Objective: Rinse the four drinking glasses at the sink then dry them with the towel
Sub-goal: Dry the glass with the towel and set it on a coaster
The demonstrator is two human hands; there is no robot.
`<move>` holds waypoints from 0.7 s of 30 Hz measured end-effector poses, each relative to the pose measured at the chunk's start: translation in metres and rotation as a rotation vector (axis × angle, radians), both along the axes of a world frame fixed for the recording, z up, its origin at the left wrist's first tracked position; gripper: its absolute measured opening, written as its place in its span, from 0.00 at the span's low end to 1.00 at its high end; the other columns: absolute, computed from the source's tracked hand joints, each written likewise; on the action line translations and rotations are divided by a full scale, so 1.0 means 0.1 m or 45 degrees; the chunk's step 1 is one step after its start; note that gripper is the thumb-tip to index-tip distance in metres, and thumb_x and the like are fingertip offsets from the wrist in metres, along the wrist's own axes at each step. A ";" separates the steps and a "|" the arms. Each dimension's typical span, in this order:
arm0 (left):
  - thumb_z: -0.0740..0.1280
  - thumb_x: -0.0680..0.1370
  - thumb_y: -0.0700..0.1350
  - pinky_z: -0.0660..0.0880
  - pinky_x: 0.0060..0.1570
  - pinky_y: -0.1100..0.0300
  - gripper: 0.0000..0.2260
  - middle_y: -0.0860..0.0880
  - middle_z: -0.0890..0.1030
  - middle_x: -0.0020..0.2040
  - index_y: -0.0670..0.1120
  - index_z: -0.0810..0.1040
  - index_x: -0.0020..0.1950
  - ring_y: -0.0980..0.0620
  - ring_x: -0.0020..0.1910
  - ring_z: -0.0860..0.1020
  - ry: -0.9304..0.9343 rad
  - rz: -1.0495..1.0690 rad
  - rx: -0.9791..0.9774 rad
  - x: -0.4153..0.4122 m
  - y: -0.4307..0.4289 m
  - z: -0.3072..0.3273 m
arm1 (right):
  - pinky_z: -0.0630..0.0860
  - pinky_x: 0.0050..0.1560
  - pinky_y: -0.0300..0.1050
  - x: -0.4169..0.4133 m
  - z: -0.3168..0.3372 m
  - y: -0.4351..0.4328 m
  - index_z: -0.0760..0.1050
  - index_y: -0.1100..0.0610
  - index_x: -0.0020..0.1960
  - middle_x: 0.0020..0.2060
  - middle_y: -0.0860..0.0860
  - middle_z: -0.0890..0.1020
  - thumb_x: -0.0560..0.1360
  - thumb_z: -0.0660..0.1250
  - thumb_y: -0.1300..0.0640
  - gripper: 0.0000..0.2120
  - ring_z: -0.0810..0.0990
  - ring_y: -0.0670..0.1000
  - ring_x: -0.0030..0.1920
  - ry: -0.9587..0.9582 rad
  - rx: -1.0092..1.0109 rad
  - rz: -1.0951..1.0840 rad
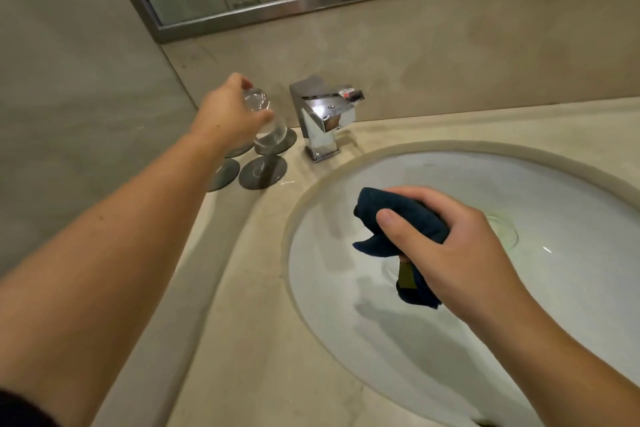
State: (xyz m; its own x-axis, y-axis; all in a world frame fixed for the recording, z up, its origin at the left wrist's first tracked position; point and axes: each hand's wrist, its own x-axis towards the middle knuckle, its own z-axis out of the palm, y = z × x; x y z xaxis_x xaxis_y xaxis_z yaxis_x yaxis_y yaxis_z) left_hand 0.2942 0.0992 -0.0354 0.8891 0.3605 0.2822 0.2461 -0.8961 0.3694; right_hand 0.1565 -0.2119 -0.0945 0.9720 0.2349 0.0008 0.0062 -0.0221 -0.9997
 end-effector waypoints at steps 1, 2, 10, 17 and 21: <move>0.74 0.78 0.54 0.74 0.52 0.53 0.28 0.43 0.79 0.68 0.48 0.70 0.74 0.43 0.62 0.79 0.032 -0.001 0.023 0.04 0.01 0.01 | 0.67 0.28 0.49 0.01 -0.01 0.00 0.83 0.48 0.55 0.28 0.47 0.85 0.81 0.71 0.56 0.05 0.76 0.49 0.24 0.003 0.012 -0.012; 0.74 0.78 0.54 0.74 0.53 0.53 0.27 0.43 0.78 0.68 0.47 0.70 0.74 0.42 0.62 0.78 0.061 -0.002 0.044 0.08 0.02 0.02 | 0.66 0.27 0.49 0.02 -0.01 -0.01 0.83 0.49 0.54 0.26 0.46 0.83 0.81 0.70 0.57 0.05 0.75 0.49 0.23 0.003 0.018 -0.024; 0.72 0.80 0.52 0.74 0.62 0.49 0.28 0.42 0.76 0.72 0.45 0.69 0.77 0.40 0.68 0.76 0.220 0.001 0.121 0.28 0.03 -0.05 | 0.66 0.23 0.42 0.02 0.01 -0.04 0.83 0.51 0.53 0.24 0.45 0.80 0.81 0.70 0.58 0.04 0.81 0.43 0.24 0.005 0.059 -0.040; 0.71 0.81 0.53 0.72 0.67 0.47 0.28 0.43 0.75 0.75 0.45 0.69 0.79 0.39 0.71 0.75 0.232 0.005 0.166 0.38 0.00 -0.07 | 0.64 0.22 0.41 0.04 0.01 -0.05 0.83 0.53 0.54 0.22 0.42 0.78 0.81 0.70 0.58 0.04 0.79 0.43 0.22 0.032 0.082 -0.028; 0.69 0.82 0.52 0.71 0.69 0.48 0.28 0.42 0.74 0.76 0.44 0.68 0.80 0.39 0.73 0.73 0.219 -0.009 0.165 0.38 0.01 -0.10 | 0.65 0.23 0.42 0.06 -0.01 -0.05 0.83 0.51 0.53 0.22 0.44 0.79 0.81 0.70 0.57 0.04 0.76 0.44 0.21 0.030 0.073 -0.029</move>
State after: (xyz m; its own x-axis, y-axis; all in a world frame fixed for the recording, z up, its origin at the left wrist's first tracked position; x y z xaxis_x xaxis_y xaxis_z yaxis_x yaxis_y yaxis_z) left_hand 0.3321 0.0999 -0.0450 0.9305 0.3247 0.1697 0.2893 -0.9353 0.2037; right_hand 0.1625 -0.2167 -0.0955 0.9771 0.2127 -0.0092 -0.0171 0.0353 -0.9992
